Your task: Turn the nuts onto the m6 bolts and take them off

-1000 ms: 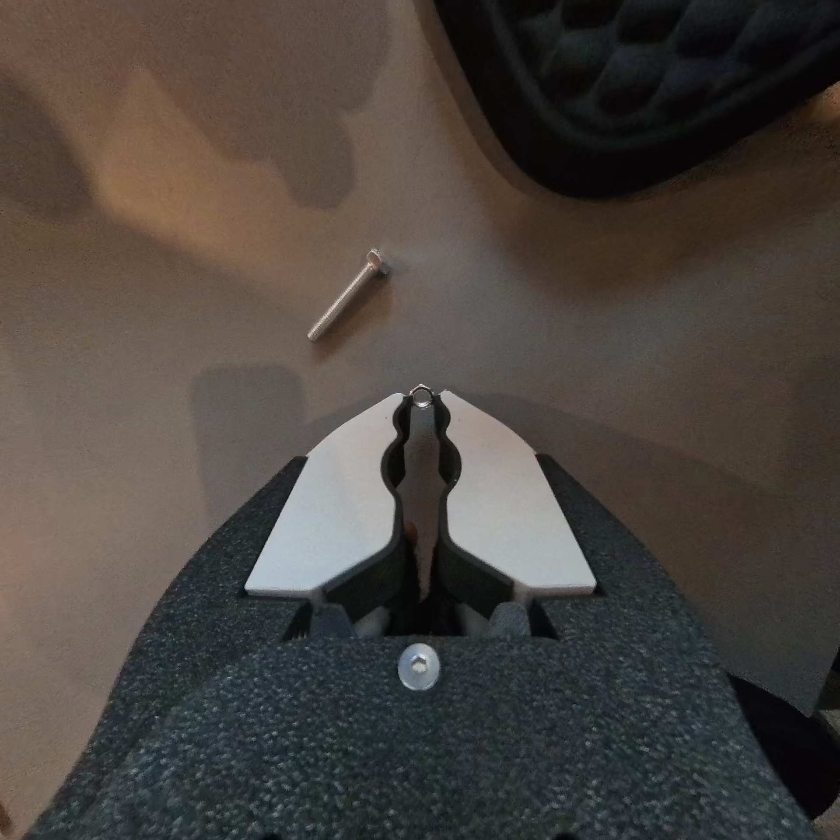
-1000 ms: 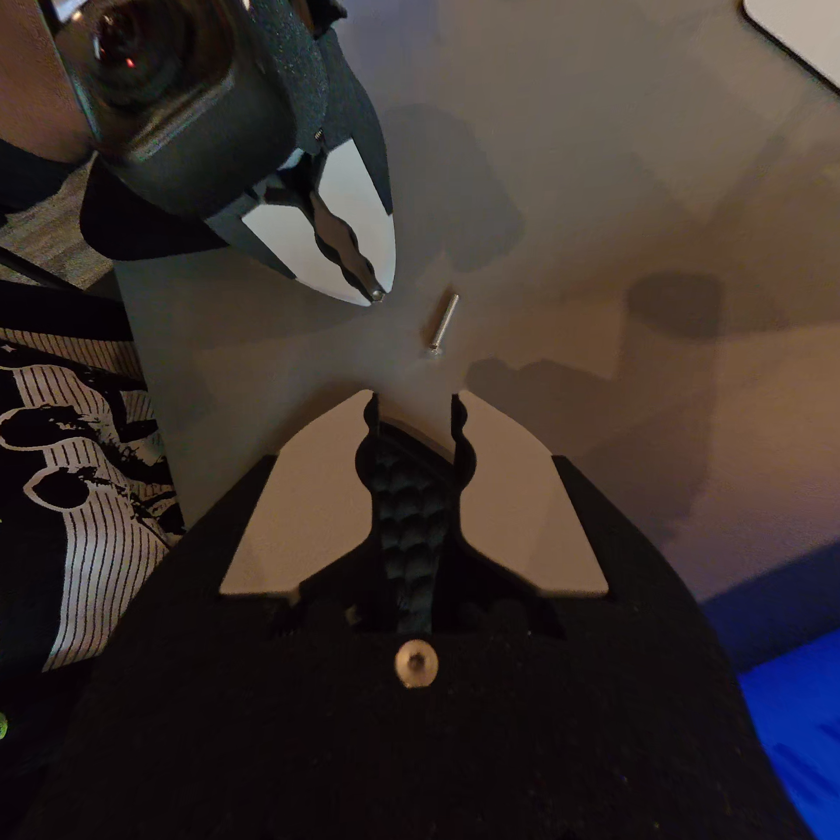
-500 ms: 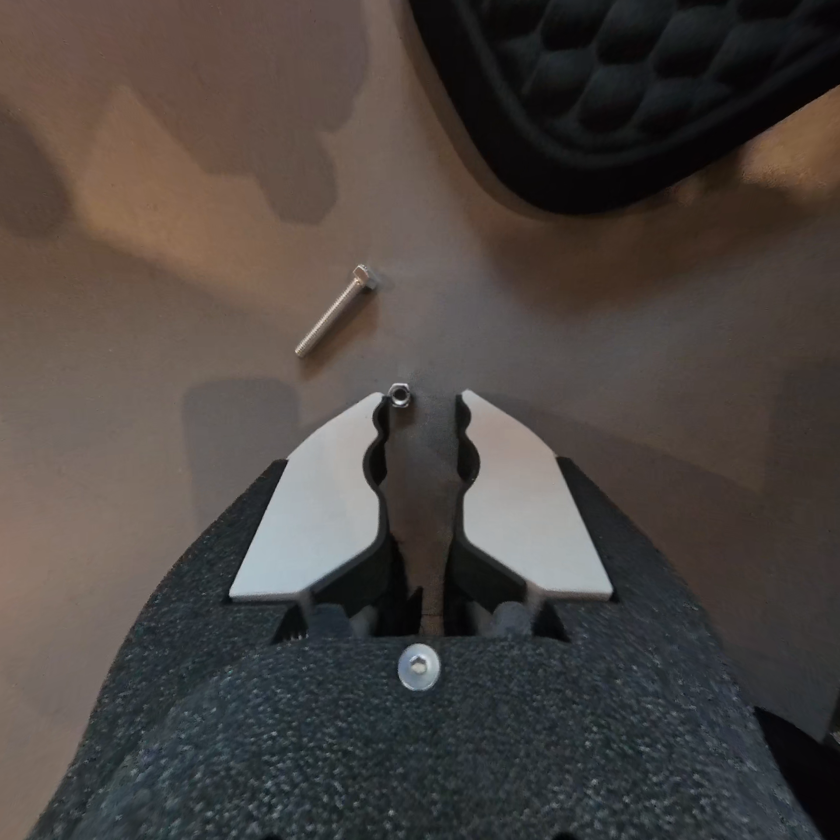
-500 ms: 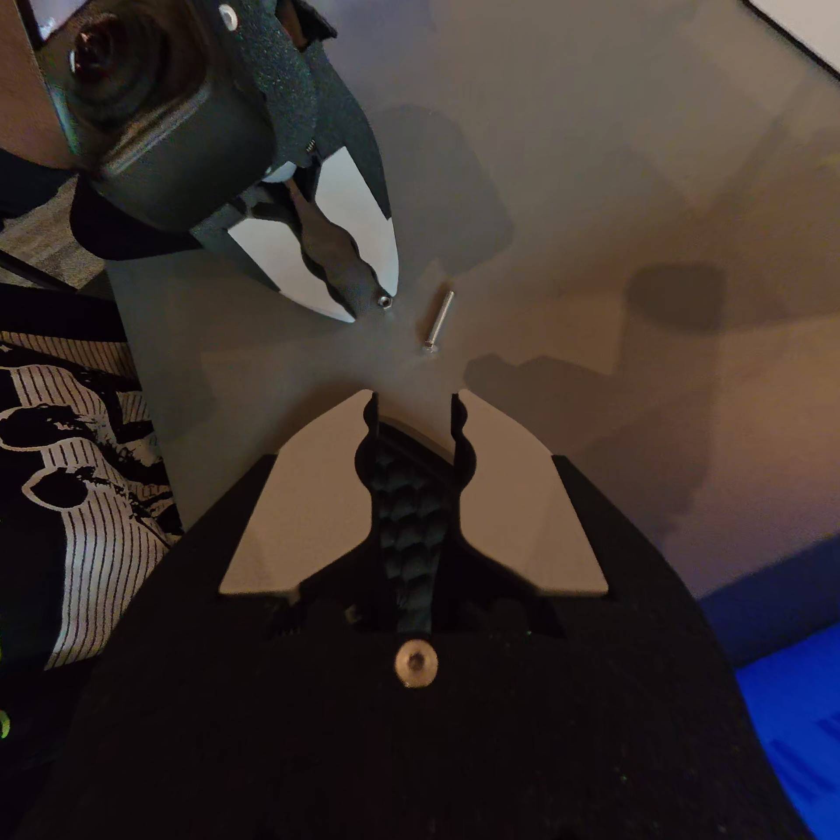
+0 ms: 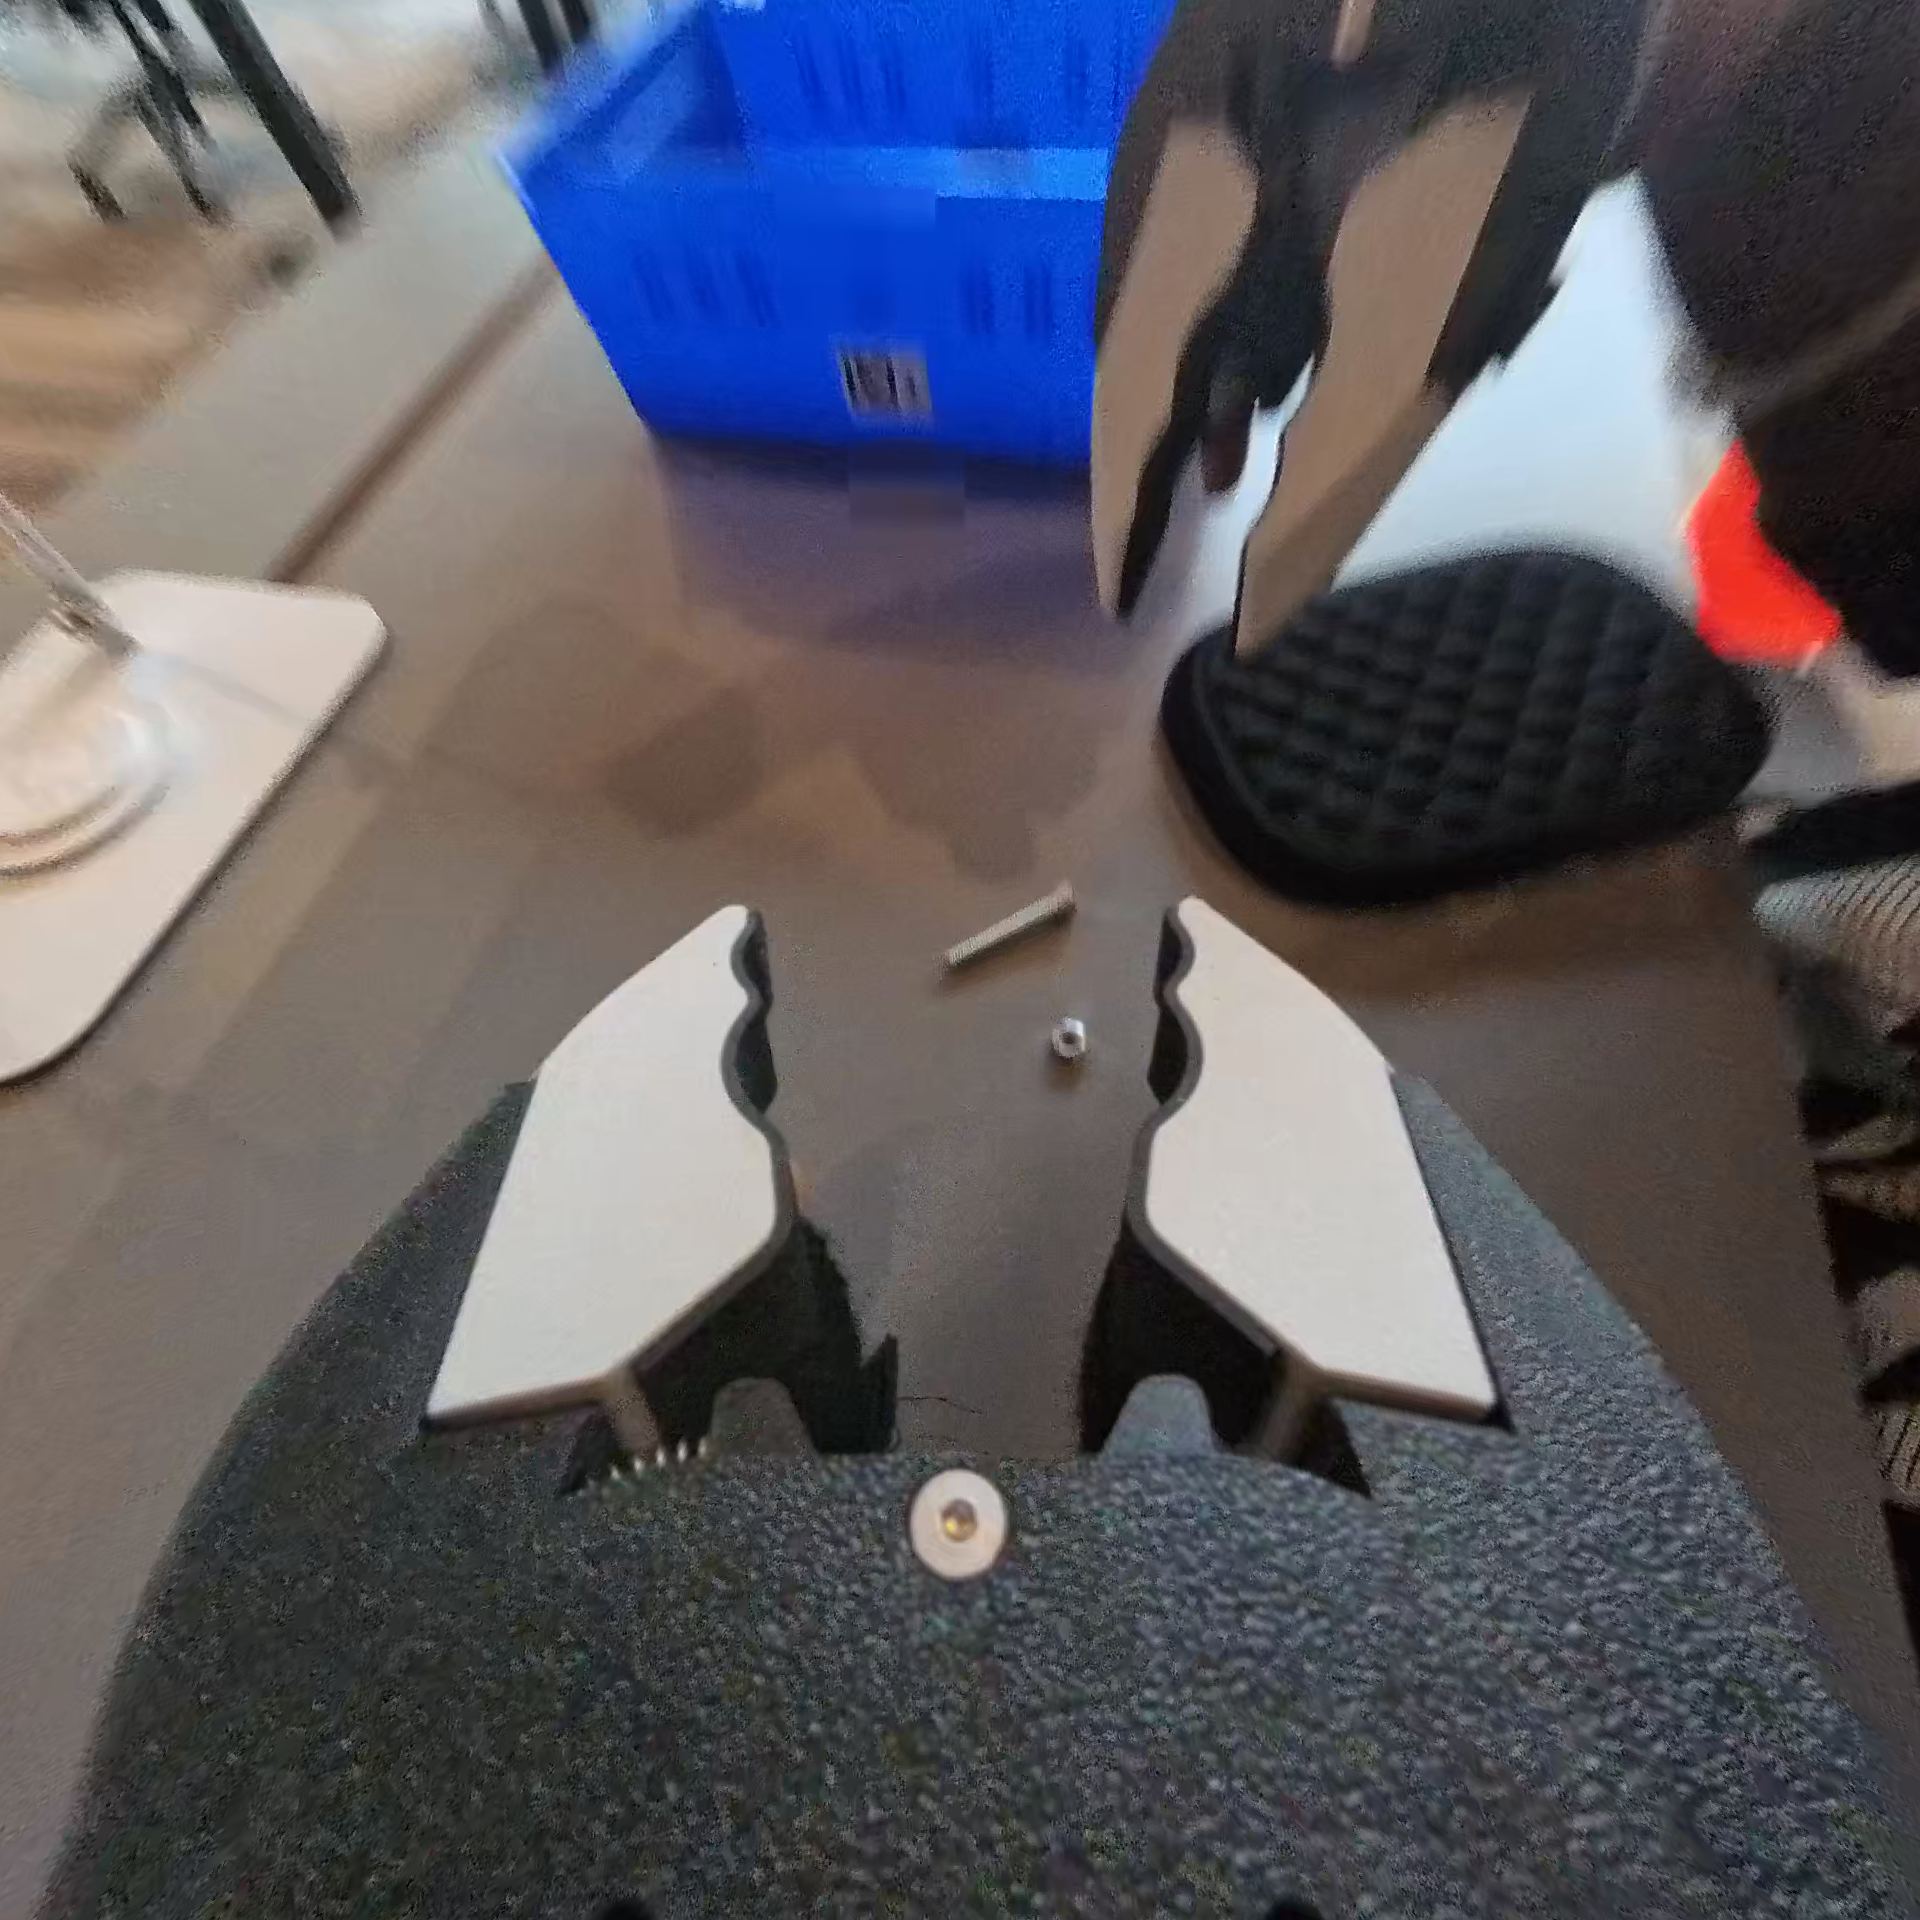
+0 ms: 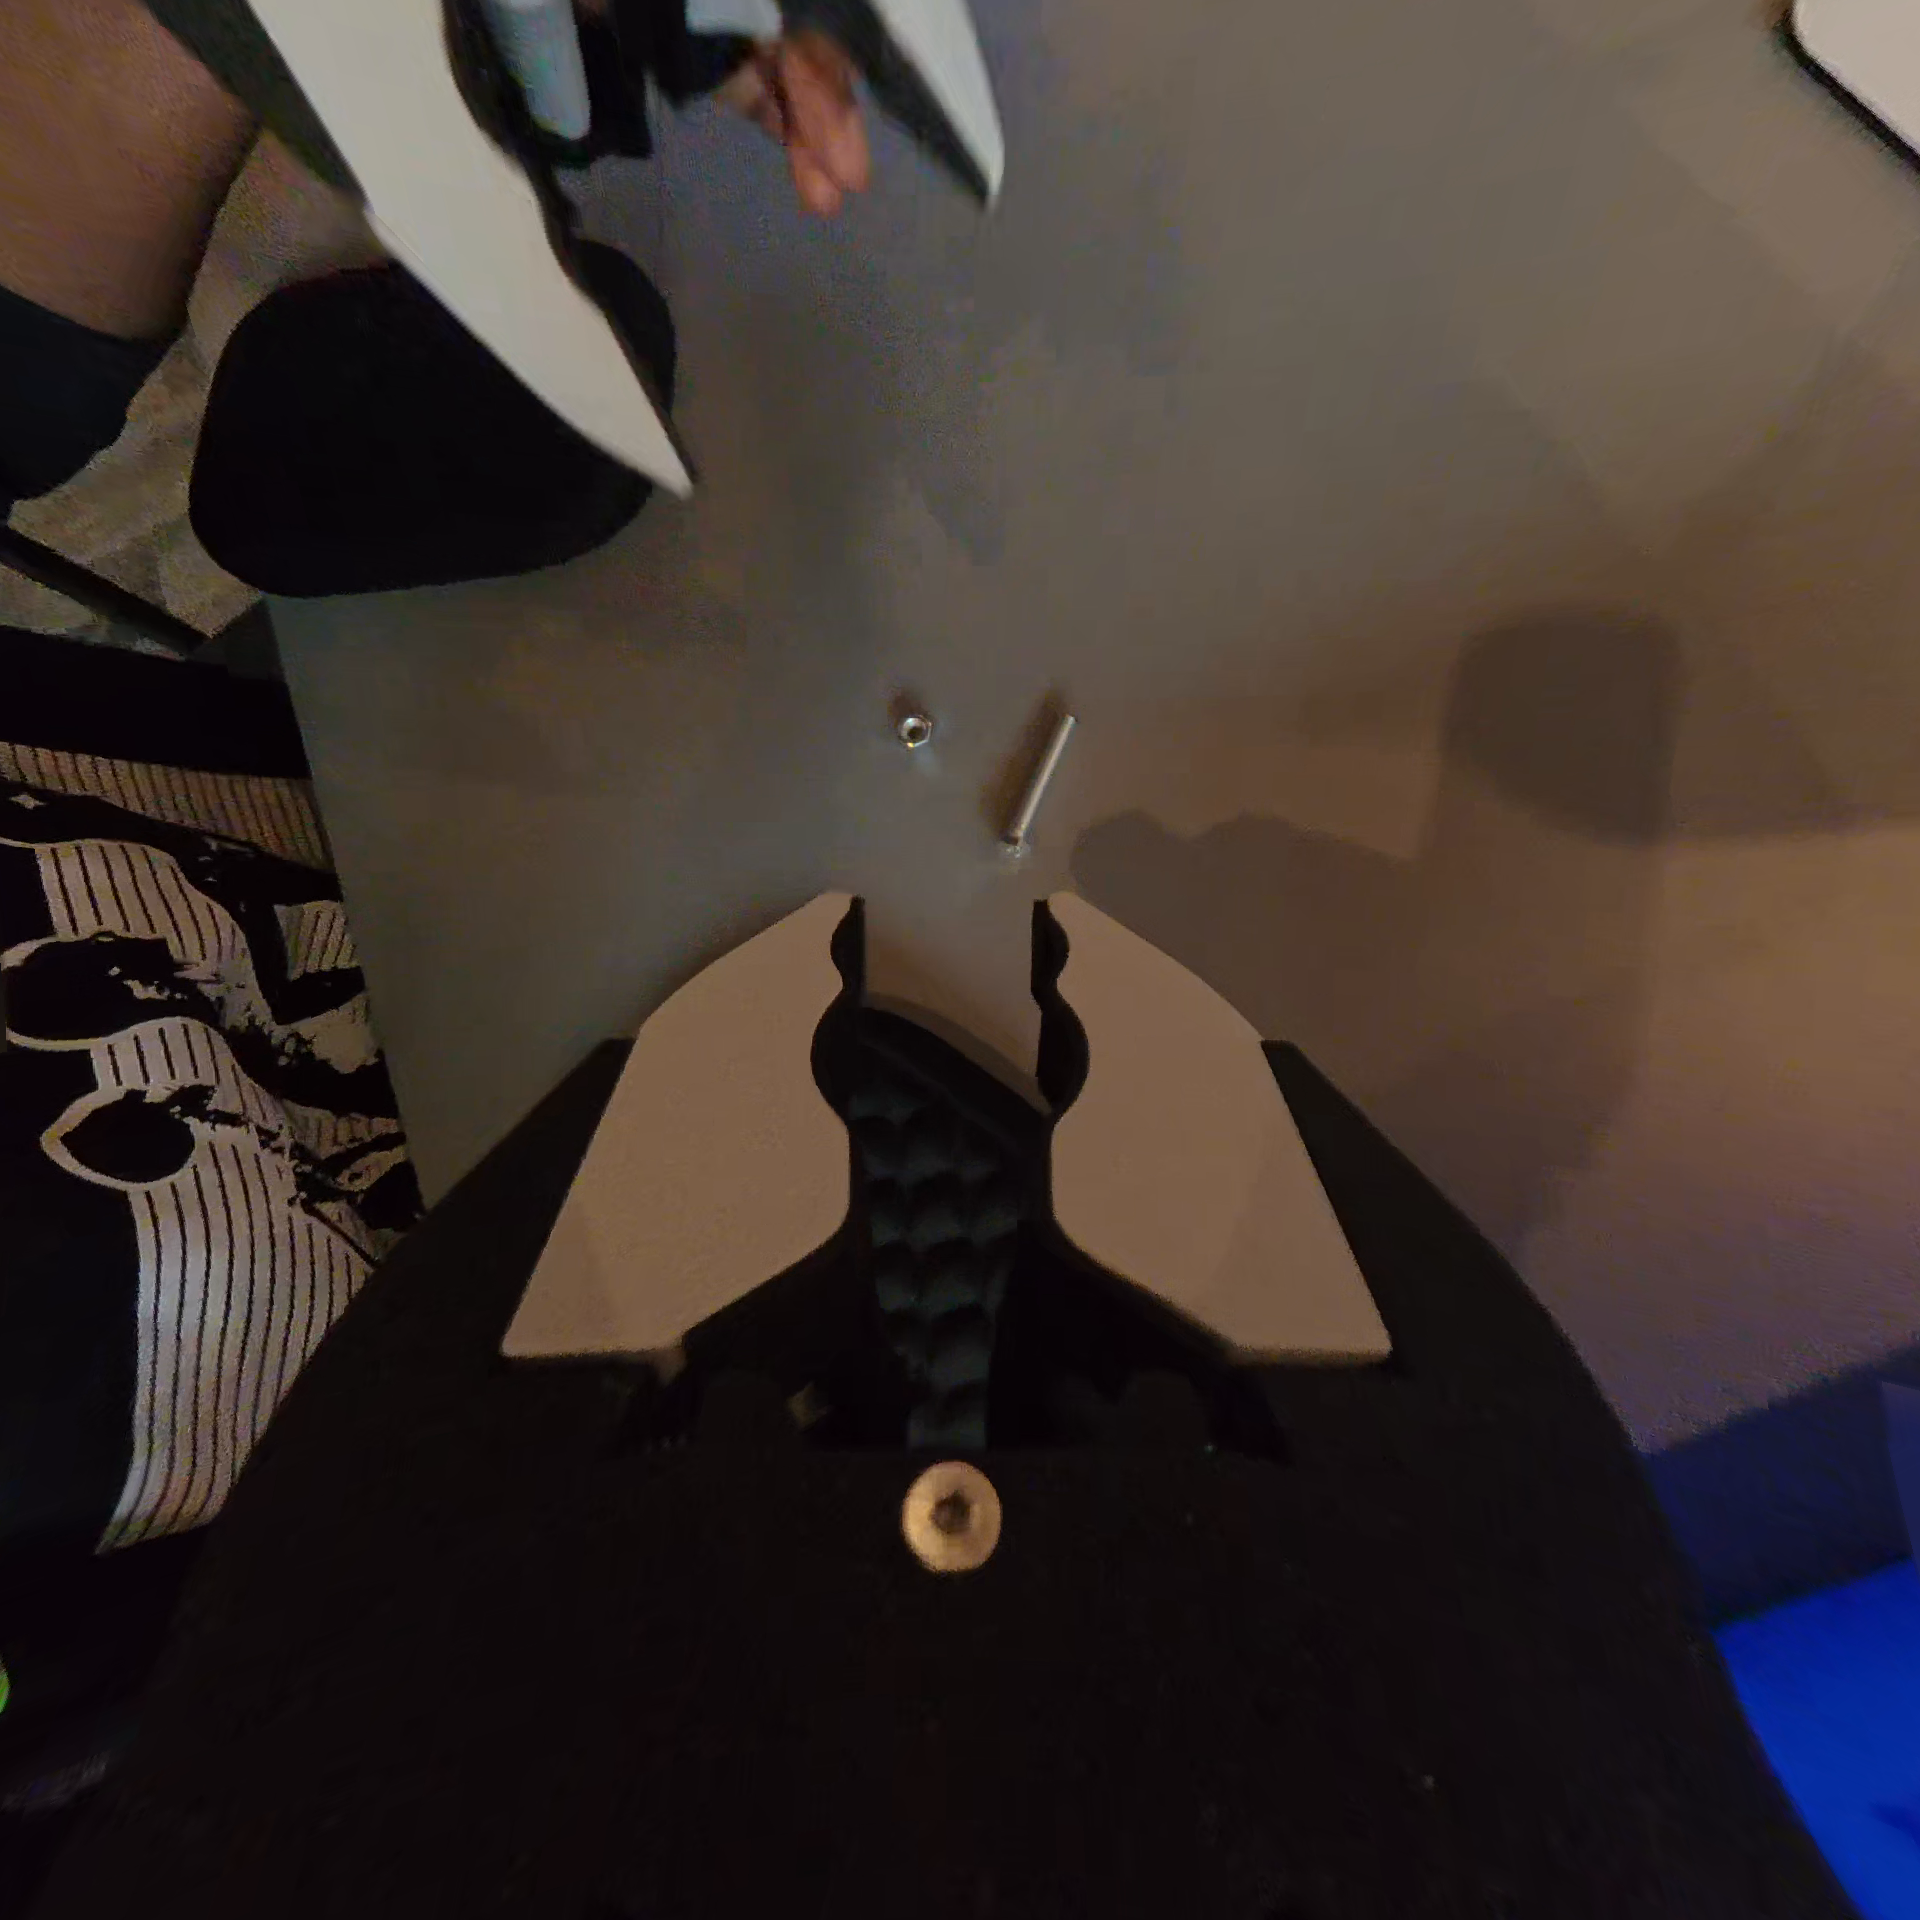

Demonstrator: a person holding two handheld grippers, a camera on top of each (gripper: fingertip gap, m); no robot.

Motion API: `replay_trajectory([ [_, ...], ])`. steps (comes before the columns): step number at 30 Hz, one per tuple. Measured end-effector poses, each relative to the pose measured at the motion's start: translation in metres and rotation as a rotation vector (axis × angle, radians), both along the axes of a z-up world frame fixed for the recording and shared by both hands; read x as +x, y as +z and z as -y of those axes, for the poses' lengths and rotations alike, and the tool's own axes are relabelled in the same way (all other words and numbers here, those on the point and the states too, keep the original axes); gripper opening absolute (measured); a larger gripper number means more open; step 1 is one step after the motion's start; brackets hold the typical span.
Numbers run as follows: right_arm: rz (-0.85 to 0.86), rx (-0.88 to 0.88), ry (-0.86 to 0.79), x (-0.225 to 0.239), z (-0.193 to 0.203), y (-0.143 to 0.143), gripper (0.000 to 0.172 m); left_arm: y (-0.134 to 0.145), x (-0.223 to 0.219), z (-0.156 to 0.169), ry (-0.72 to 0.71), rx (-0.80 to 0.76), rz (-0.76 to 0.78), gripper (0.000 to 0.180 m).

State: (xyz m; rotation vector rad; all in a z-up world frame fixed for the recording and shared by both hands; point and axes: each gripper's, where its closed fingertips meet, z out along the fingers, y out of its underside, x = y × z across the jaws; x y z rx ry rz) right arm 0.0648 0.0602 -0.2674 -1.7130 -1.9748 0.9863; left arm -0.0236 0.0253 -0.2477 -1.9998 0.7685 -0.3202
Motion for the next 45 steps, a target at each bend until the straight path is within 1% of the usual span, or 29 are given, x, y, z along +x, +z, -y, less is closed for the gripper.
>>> replay_trajectory([
  [3, 0.047, 0.025, 0.032, -0.011, 0.002, -0.005, 0.03, 0.034, -0.012, 0.004, 0.009, 0.16, 0.268, 0.073],
  [5, 0.098, 0.043, 0.062, -0.019, 0.006, -0.013, 0.029, 0.044, -0.019, 0.01, 0.002, 0.223, 0.419, 0.075],
  [7, 0.162, 0.068, 0.089, -0.029, 0.008, -0.024, 0.028, 0.047, -0.027, 0.015, 0.004, 0.28, 0.529, 0.077],
  [10, 0.26, 0.117, 0.105, -0.043, 0.008, -0.042, 0.025, 0.039, -0.036, 0.019, 0.014, 0.33, 0.638, 0.078],
  [12, 0.317, 0.162, 0.105, -0.053, 0.005, -0.053, 0.022, 0.03, -0.036, 0.02, -0.007, 0.319, 0.642, 0.079],
  [14, 0.378, 0.201, 0.106, -0.061, 0.002, -0.064, 0.021, 0.019, -0.034, 0.019, -0.019, 0.297, 0.587, 0.08],
  [18, 0.475, 0.253, 0.119, -0.065, 0.0, -0.081, 0.019, 0.01, -0.026, 0.019, -0.054, 0.283, 0.558, 0.079],
  [21, 0.492, 0.307, 0.109, -0.068, -0.005, -0.084, 0.008, 0.008, -0.025, 0.022, -0.078, 0.307, 0.518, 0.079],
  [25, 0.448, 0.305, 0.15, -0.07, -0.004, -0.084, 0.005, 0.009, -0.028, 0.023, -0.075, 0.333, 0.511, 0.077],
  [27, 0.376, 0.28, 0.174, -0.076, -0.004, -0.078, 0.005, 0.01, -0.031, 0.024, -0.069, 0.344, 0.518, 0.073],
  [29, 0.221, 0.215, 0.2, -0.091, 0.004, -0.052, 0.005, 0.012, -0.033, 0.024, -0.066, 0.357, 0.54, 0.069],
  [31, 0.002, 0.169, 0.223, -0.111, 0.011, -0.007, 0.005, 0.015, -0.034, 0.023, -0.062, 0.383, 0.544, 0.067],
  [34, -0.331, 0.143, 0.289, -0.13, 0.023, 0.064, 0.004, 0.013, -0.034, 0.018, -0.073, 0.426, 0.505, 0.063],
  [36, -0.522, 0.125, 0.329, -0.137, 0.029, 0.102, 0.004, 0.011, -0.031, 0.014, -0.095, 0.442, 0.487, 0.06],
  [38, -0.684, 0.083, 0.356, -0.143, 0.034, 0.13, 0.004, 0.013, -0.03, 0.008, -0.119, 0.464, 0.503, 0.051],
  [40, -0.808, 0.003, 0.366, -0.148, 0.037, 0.145, 0.005, 0.015, -0.028, 0.001, -0.146, 0.45, 0.552, 0.044],
  [41, -0.86, -0.049, 0.371, -0.149, 0.039, 0.148, 0.004, 0.016, -0.028, -0.001, -0.153, 0.441, 0.573, 0.042],
  [43, -0.957, -0.177, 0.366, -0.149, 0.04, 0.146, 0.005, 0.017, -0.029, -0.004, -0.15, 0.443, 0.589, 0.038],
  [45, -1.03, -0.284, 0.344, -0.149, 0.04, 0.137, 0.005, 0.017, -0.029, -0.003, -0.142, 0.459, 0.577, 0.042],
])
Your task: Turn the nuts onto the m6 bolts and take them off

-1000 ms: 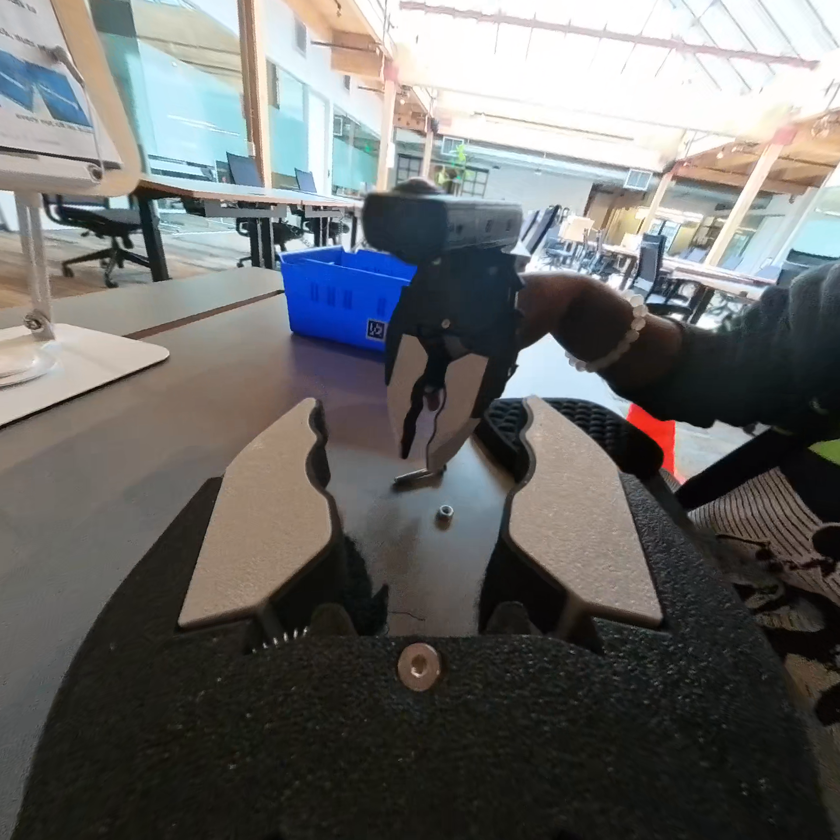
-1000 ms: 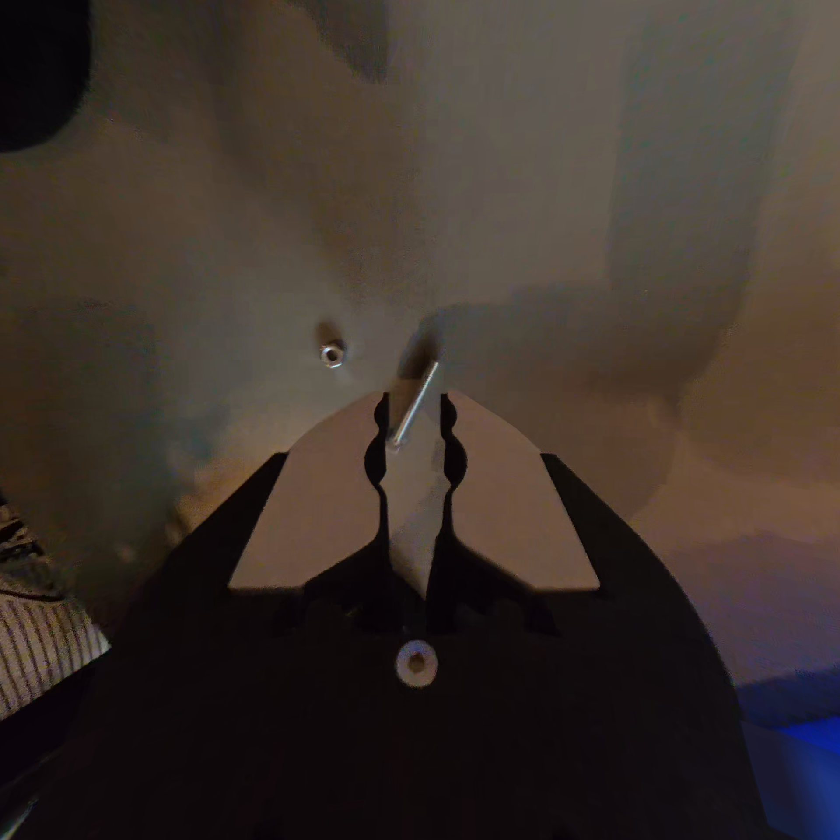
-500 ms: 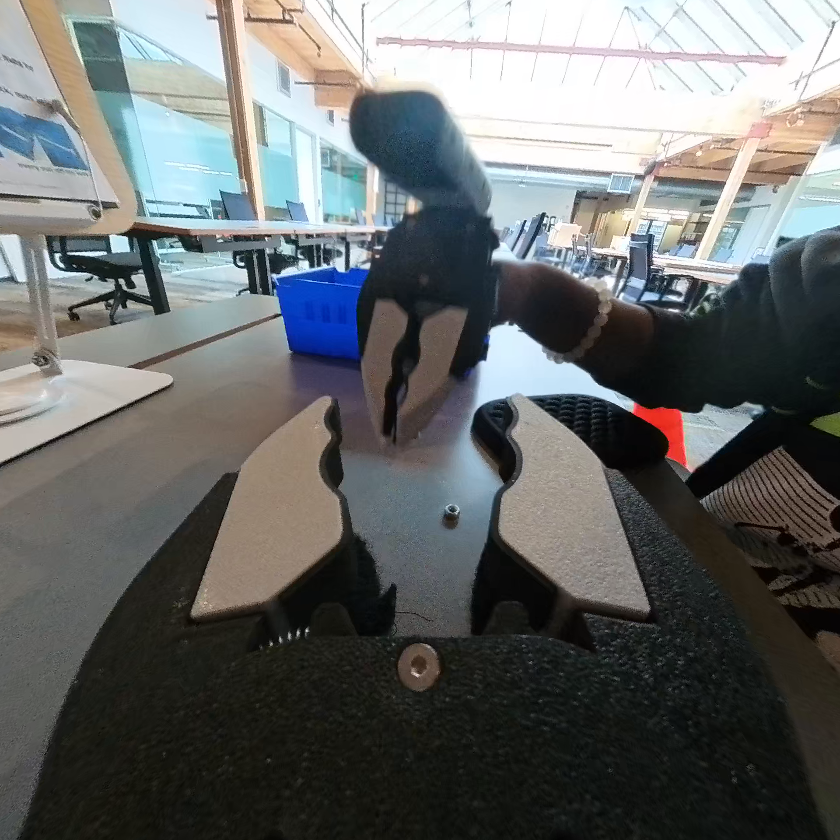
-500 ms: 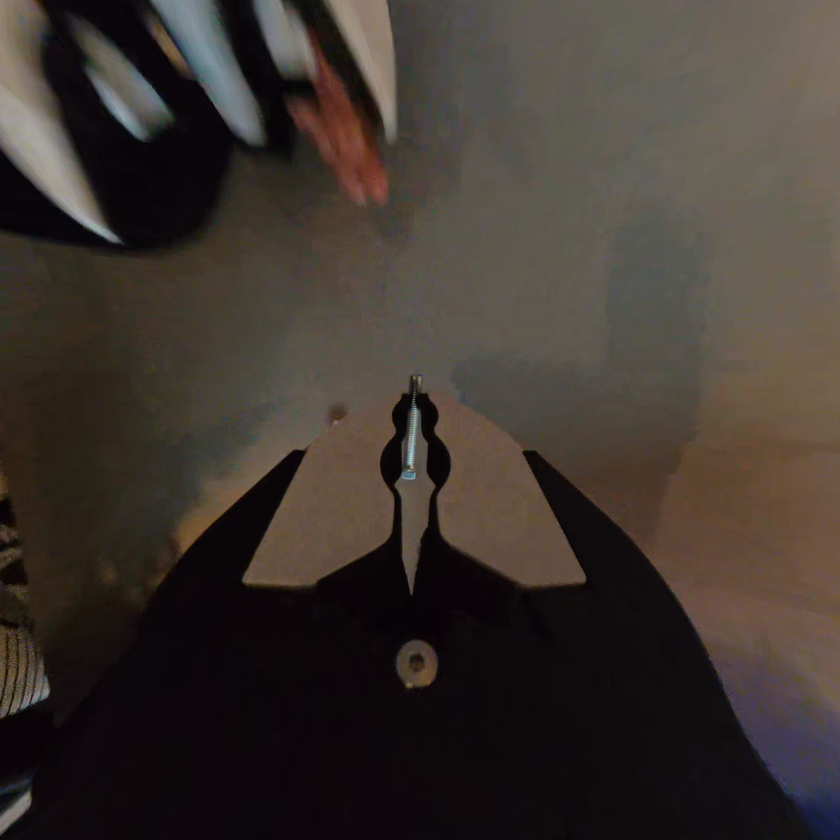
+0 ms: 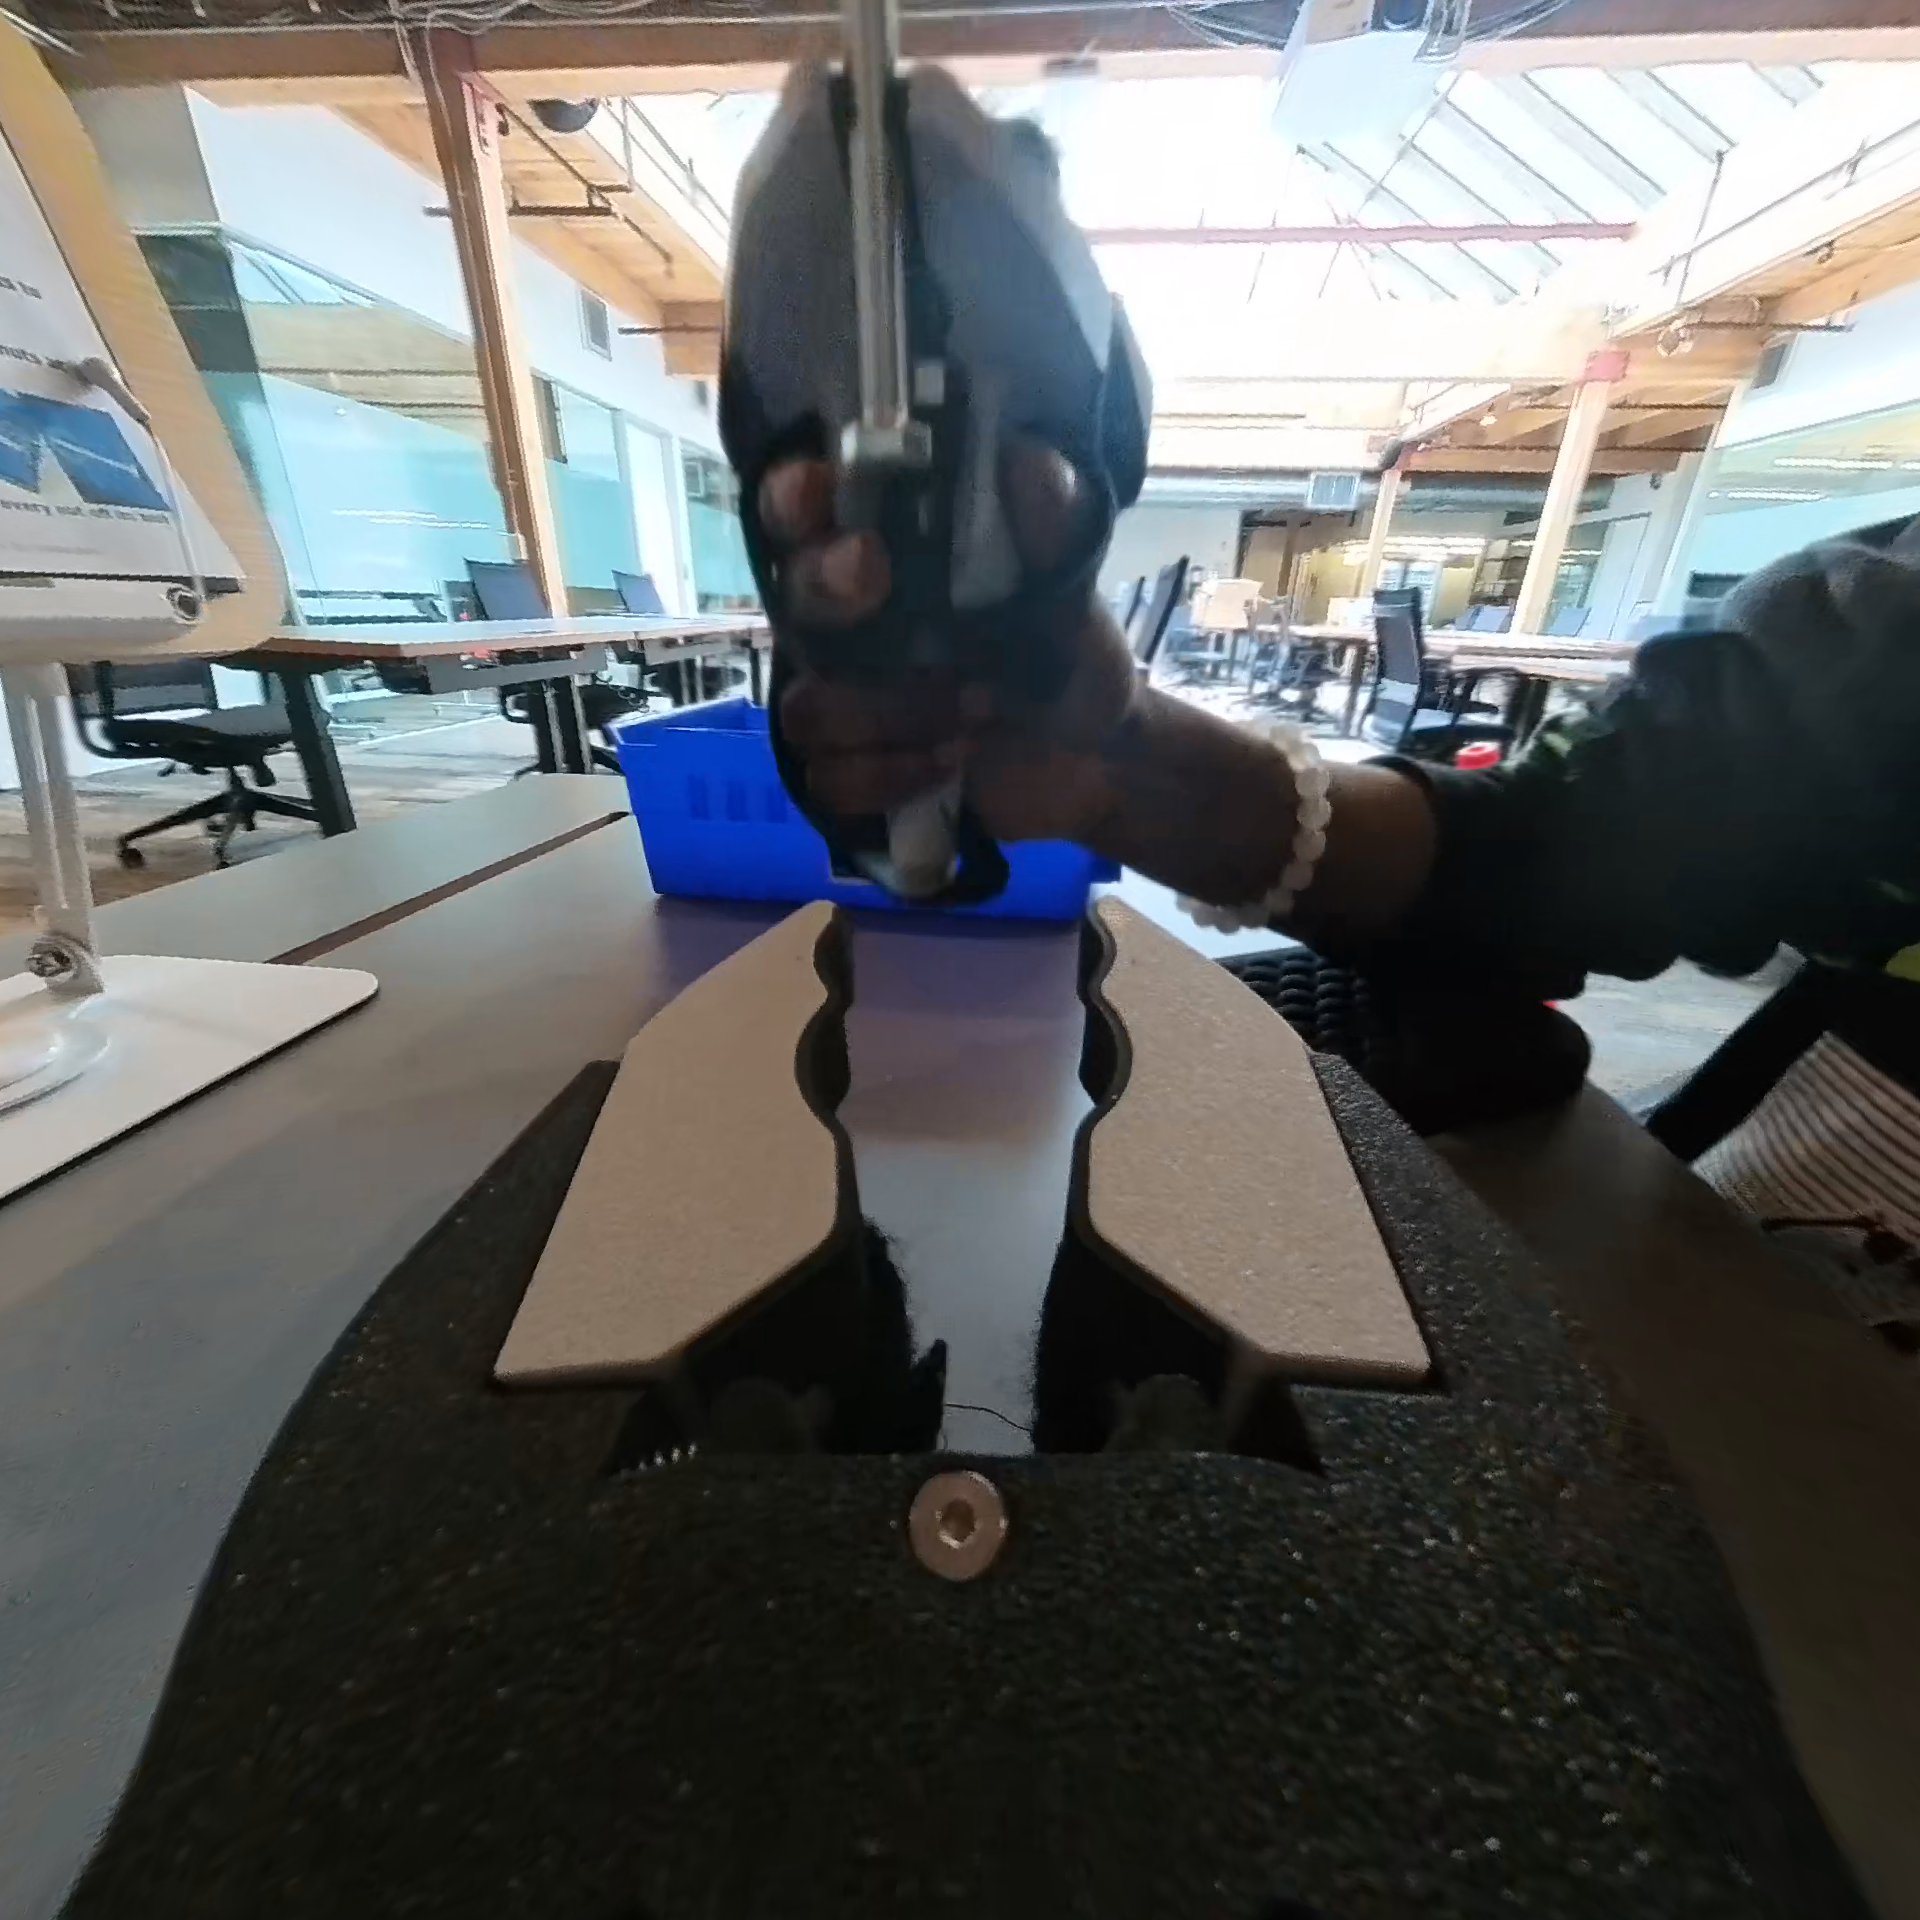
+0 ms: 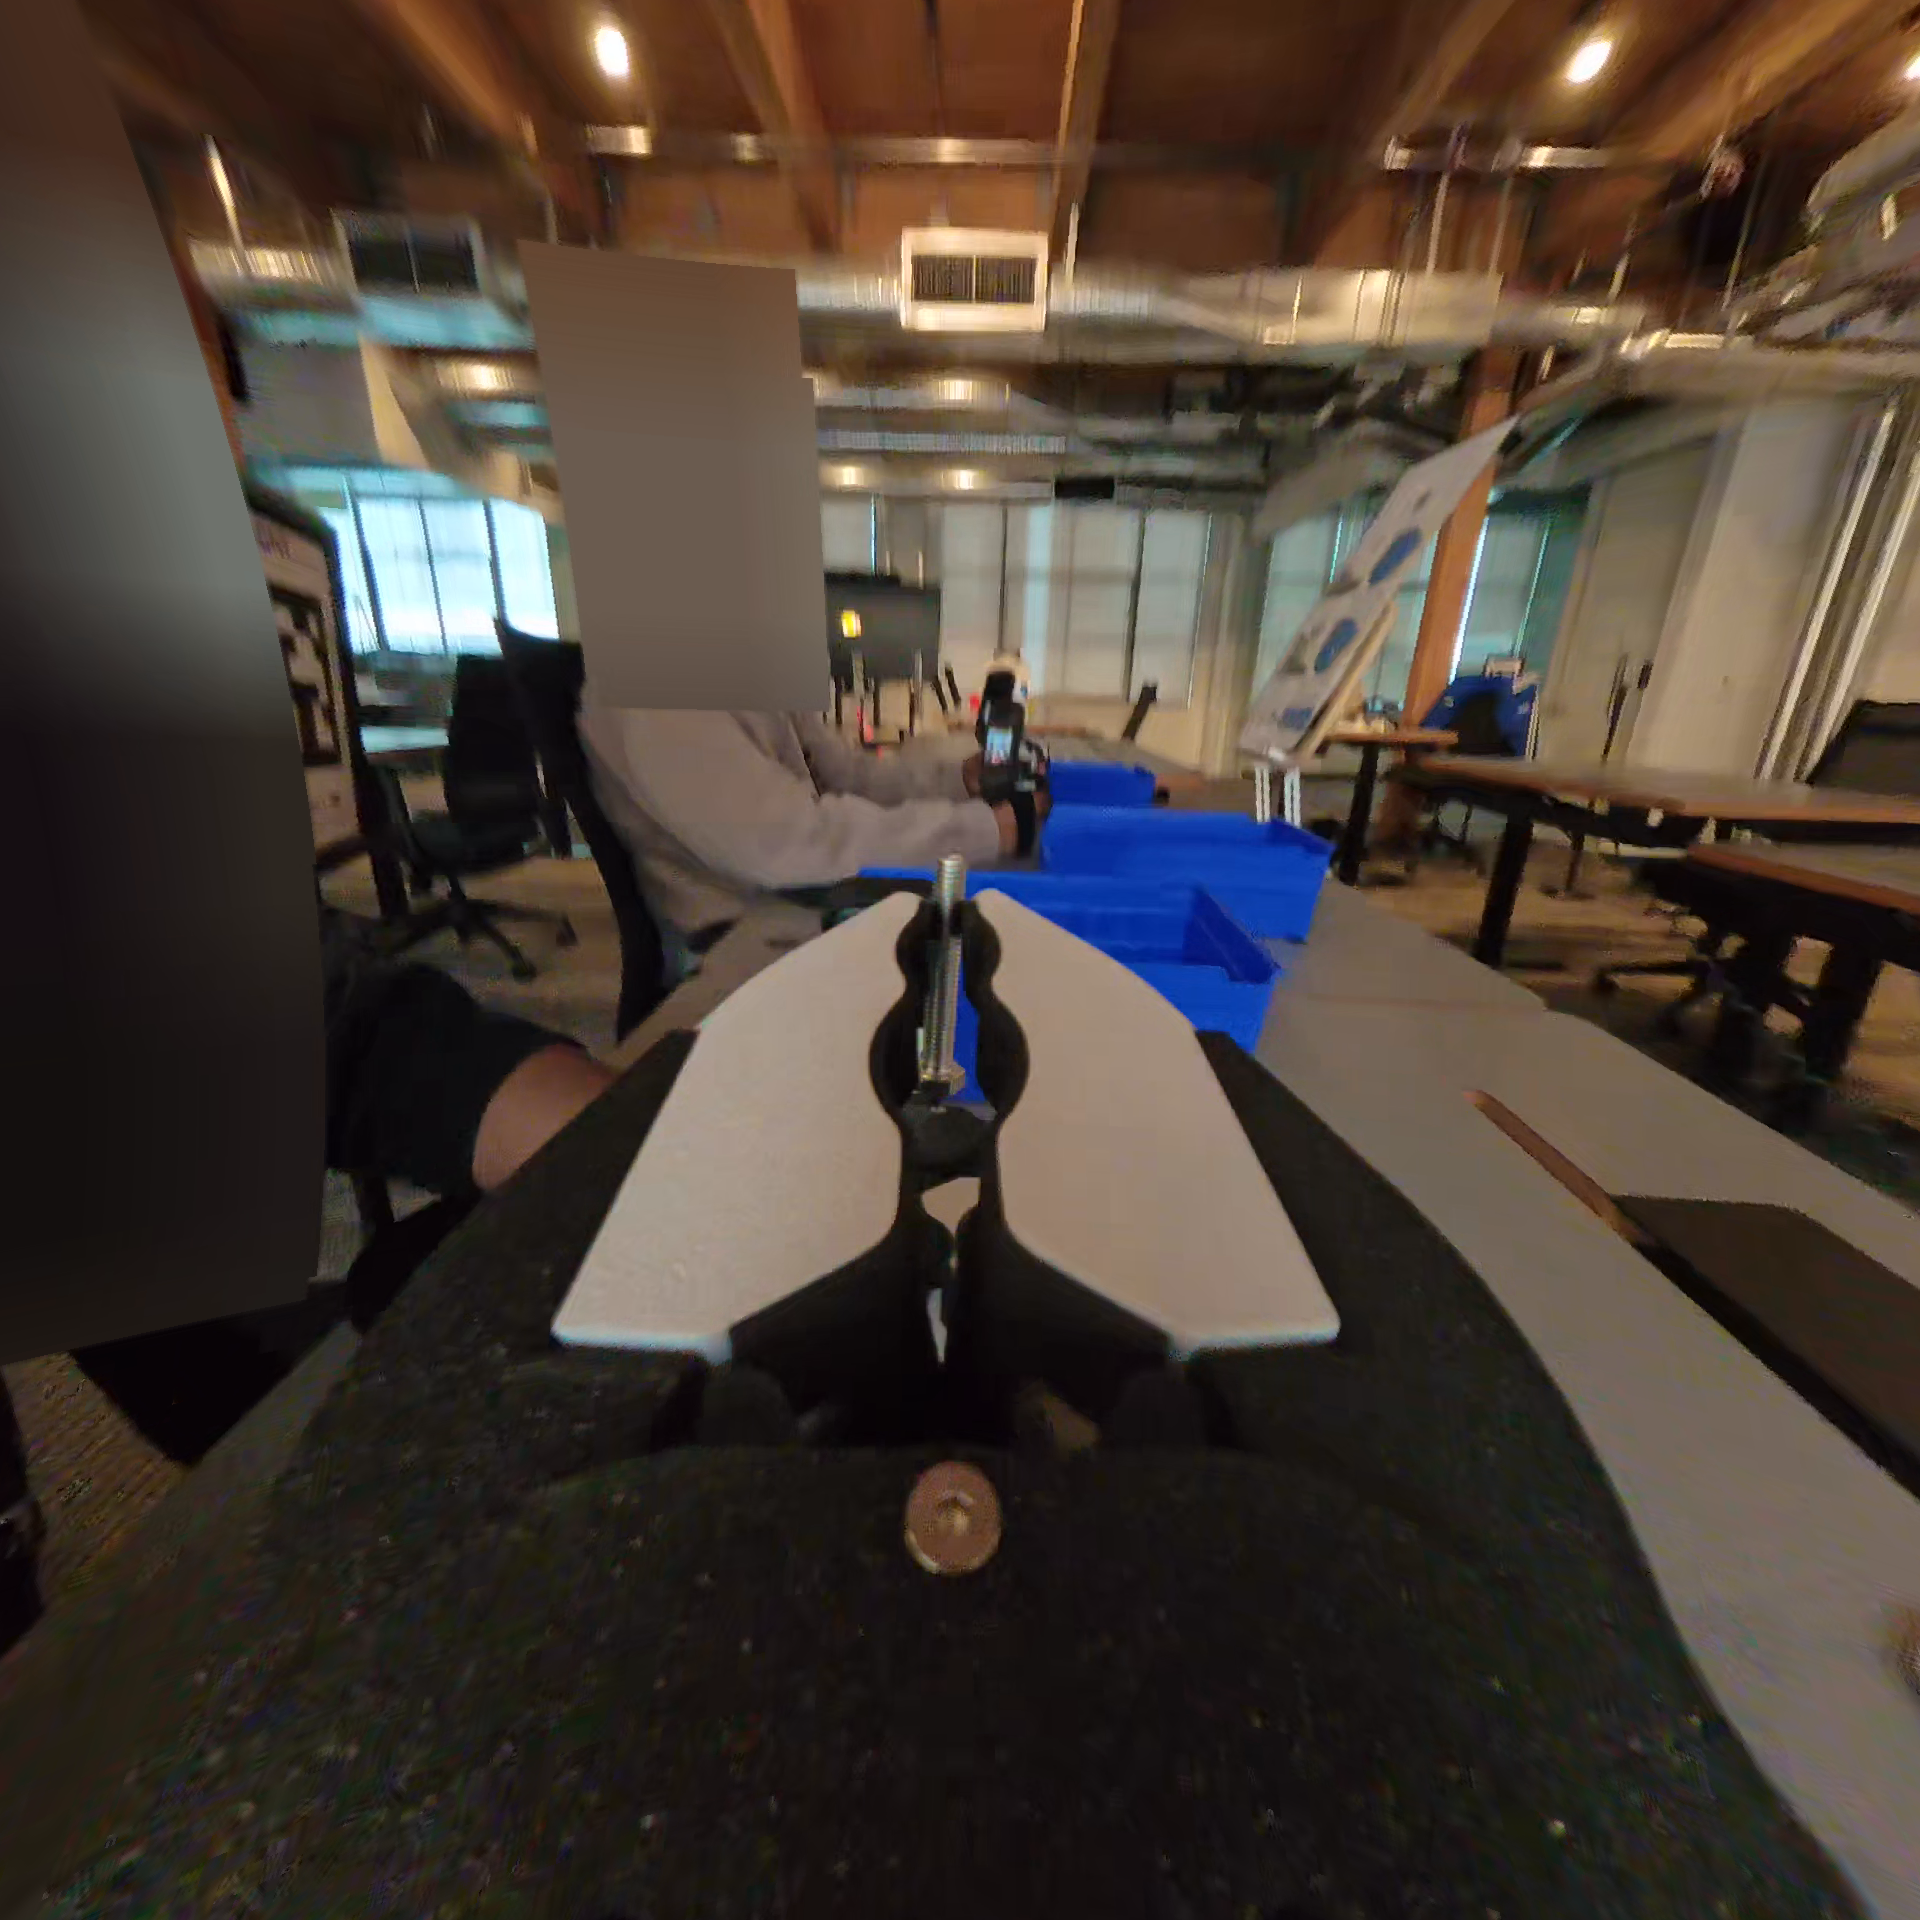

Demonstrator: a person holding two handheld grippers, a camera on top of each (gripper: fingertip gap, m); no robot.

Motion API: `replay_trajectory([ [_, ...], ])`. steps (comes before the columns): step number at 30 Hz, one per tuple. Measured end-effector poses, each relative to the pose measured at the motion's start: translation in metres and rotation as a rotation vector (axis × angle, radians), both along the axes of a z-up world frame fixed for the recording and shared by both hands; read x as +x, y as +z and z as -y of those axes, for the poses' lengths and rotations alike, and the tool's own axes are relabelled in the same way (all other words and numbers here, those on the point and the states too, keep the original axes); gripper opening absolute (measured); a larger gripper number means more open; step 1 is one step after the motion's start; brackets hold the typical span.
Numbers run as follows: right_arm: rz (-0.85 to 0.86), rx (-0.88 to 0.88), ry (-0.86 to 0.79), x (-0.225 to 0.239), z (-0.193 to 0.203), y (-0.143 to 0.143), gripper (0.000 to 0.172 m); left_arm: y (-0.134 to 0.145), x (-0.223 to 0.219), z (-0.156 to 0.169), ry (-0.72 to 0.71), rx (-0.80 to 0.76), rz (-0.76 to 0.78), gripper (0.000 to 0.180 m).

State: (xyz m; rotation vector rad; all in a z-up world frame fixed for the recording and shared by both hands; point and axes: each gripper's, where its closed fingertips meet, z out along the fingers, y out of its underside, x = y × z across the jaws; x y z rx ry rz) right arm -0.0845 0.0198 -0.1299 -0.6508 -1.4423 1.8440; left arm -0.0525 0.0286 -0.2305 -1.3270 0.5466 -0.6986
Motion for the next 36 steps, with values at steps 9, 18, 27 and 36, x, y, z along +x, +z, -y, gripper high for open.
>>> replay_trajectory([
  [9, -0.004, 0.067, 0.011, -0.002, 0.009, -0.027, 0.005, 0.001, -0.008, -0.001, 0.033, -0.011, 0.033, 0.027],
  [18, 0.058, 0.11, 0.018, -0.005, 0.007, -0.045, 0.004, 0.003, -0.015, -0.003, 0.048, -0.022, 0.07, 0.026],
  [27, 0.108, 0.105, 0.023, -0.013, 0.01, -0.063, 0.004, 0.004, -0.021, -0.004, 0.066, -0.026, 0.09, 0.021],
  [36, 0.104, 0.102, 0.027, -0.014, 0.012, -0.066, 0.004, 0.001, -0.019, -0.005, 0.07, -0.037, 0.062, 0.013],
])
